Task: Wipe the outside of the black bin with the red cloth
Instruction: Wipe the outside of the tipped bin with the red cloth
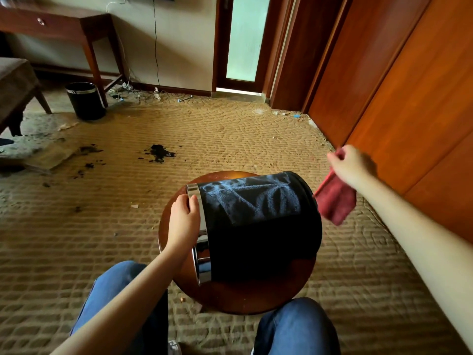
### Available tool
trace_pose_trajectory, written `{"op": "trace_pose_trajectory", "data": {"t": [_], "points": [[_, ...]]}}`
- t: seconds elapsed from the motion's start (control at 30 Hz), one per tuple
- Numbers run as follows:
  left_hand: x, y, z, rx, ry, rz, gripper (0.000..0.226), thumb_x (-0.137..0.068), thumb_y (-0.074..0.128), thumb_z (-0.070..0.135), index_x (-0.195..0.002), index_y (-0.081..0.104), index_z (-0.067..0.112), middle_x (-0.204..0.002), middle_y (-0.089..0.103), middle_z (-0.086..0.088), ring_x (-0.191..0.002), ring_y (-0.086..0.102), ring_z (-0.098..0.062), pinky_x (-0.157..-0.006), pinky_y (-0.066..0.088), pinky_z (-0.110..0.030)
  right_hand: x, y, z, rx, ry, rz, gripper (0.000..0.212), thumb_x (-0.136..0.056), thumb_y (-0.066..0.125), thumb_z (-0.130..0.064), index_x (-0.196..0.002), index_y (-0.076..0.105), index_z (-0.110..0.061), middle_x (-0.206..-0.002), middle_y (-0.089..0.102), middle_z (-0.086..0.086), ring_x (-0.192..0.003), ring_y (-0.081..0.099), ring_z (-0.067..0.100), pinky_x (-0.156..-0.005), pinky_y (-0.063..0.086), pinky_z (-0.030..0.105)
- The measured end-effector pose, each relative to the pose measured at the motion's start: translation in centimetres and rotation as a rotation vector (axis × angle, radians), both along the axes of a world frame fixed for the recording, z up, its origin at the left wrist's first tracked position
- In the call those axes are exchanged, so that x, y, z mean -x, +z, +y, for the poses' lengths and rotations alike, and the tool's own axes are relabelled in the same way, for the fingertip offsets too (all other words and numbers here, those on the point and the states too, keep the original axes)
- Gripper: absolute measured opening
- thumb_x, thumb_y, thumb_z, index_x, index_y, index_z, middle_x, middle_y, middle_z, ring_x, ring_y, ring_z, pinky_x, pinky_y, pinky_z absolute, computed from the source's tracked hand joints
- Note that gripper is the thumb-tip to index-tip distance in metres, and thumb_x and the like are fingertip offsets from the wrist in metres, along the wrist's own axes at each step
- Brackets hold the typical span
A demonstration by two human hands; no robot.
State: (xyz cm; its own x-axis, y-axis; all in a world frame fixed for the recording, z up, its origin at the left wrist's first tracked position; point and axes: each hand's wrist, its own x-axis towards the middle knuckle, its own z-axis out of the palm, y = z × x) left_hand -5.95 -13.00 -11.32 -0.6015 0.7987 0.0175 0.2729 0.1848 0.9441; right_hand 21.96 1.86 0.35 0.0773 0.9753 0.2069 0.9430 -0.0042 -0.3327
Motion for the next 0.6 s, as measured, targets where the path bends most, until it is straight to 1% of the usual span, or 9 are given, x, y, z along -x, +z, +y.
{"op": "trace_pose_trajectory", "data": {"t": [0.1,0.17,0.23,0.3,0.33,0.4,0.47,0.53,0.6], "points": [[-0.2,-0.5,0.3,0.028,0.001,0.046,0.026,-0.102,0.034,0.025,-0.081,0.043,0.013,-0.108,0.049,-0.014,-0.097,0.043,-0.024,-0.088,0.033,-0.038,-0.4,2.5,0.3,-0.148,-0.162,0.225,0.046,-0.093,0.052,-0.045,-0.118,0.046,-0.007,-0.118,0.057,0.018,-0.108,0.055,0.039,-0.088,0.046,0.045],[-0.2,-0.8,0.3,0.025,-0.001,0.044,0.023,-0.102,0.033,0.025,-0.088,0.045,0.011,-0.122,0.047,-0.015,-0.113,0.042,-0.026,-0.097,0.03,-0.037,-0.4,2.7,0.3,-0.135,-0.173,0.414,0.058,-0.089,0.058,-0.046,-0.126,0.036,-0.007,-0.125,0.051,0.018,-0.108,0.055,0.039,-0.089,0.049,0.05],[-0.1,-1.2,0.4,0.014,0.004,0.038,0.025,-0.101,0.034,0.026,-0.095,0.048,0.008,-0.13,0.044,-0.015,-0.12,0.04,-0.025,-0.101,0.028,-0.037,0.0,1.9,-0.3,-0.015,-0.111,0.576,0.065,-0.084,0.067,-0.043,-0.128,0.03,-0.013,-0.119,0.048,0.012,-0.097,0.06,0.033,-0.083,0.054,0.049],[0.0,-1.2,0.6,0.004,0.011,0.038,0.03,-0.101,0.034,0.027,-0.107,0.051,0.004,-0.133,0.042,-0.014,-0.123,0.039,-0.025,-0.103,0.028,-0.038,0.4,0.3,-1.5,0.234,-0.021,0.695,0.06,-0.082,0.072,-0.028,-0.123,0.029,-0.018,-0.107,0.045,0.006,-0.086,0.061,0.025,-0.078,0.057,0.044],[0.1,-1.2,0.7,-0.004,0.015,0.038,0.031,-0.101,0.034,0.028,-0.113,0.052,0.004,-0.135,0.042,-0.014,-0.124,0.038,-0.024,-0.104,0.028,-0.038,0.5,-0.7,-1.9,0.354,0.013,0.724,0.053,-0.082,0.072,-0.018,-0.117,0.032,-0.017,-0.107,0.045,0.007,-0.087,0.061,0.025,-0.074,0.058,0.041],[0.1,-1.3,0.8,-0.015,0.029,0.028,0.035,-0.101,0.035,0.029,-0.125,0.049,0.008,-0.14,0.038,-0.011,-0.127,0.038,-0.024,-0.104,0.027,-0.036,0.2,-2.8,-2.3,0.494,0.044,0.671,0.033,-0.084,0.07,-0.011,-0.103,0.042,-0.01,-0.116,0.048,0.013,-0.093,0.061,0.027,-0.065,0.06,0.036],[0.2,-1.4,0.9,-0.051,0.046,0.022,0.04,-0.101,0.037,0.029,-0.137,0.042,0.012,-0.145,0.034,-0.008,-0.131,0.037,-0.023,-0.105,0.026,-0.034,0.0,-3.8,-2.8,0.475,0.045,0.479,0.022,-0.086,0.067,-0.024,-0.089,0.049,-0.011,-0.109,0.055,0.013,-0.089,0.065,0.029,-0.059,0.06,0.034],[0.2,-1.5,0.9,-0.124,0.04,0.053,0.043,-0.101,0.038,0.025,-0.143,0.038,0.016,-0.149,0.032,-0.004,-0.134,0.036,-0.018,-0.106,0.025,-0.03,-0.3,-4.2,-3.4,0.388,0.081,0.216,0.03,-0.088,0.062,-0.039,-0.076,0.048,-0.015,-0.091,0.061,0.01,-0.076,0.065,0.027,-0.053,0.053,0.033],[0.3,-1.5,1.2,-0.165,0.023,0.11,0.04,-0.101,0.038,0.02,-0.141,0.043,0.015,-0.149,0.035,-0.001,-0.135,0.035,-0.015,-0.106,0.024,-0.027,-0.1,-4.8,-4.5,0.242,0.111,0.03,0.033,-0.089,0.058,-0.043,-0.077,0.045,-0.014,-0.086,0.059,0.008,-0.076,0.058,0.026,-0.051,0.036,0.029]]}}
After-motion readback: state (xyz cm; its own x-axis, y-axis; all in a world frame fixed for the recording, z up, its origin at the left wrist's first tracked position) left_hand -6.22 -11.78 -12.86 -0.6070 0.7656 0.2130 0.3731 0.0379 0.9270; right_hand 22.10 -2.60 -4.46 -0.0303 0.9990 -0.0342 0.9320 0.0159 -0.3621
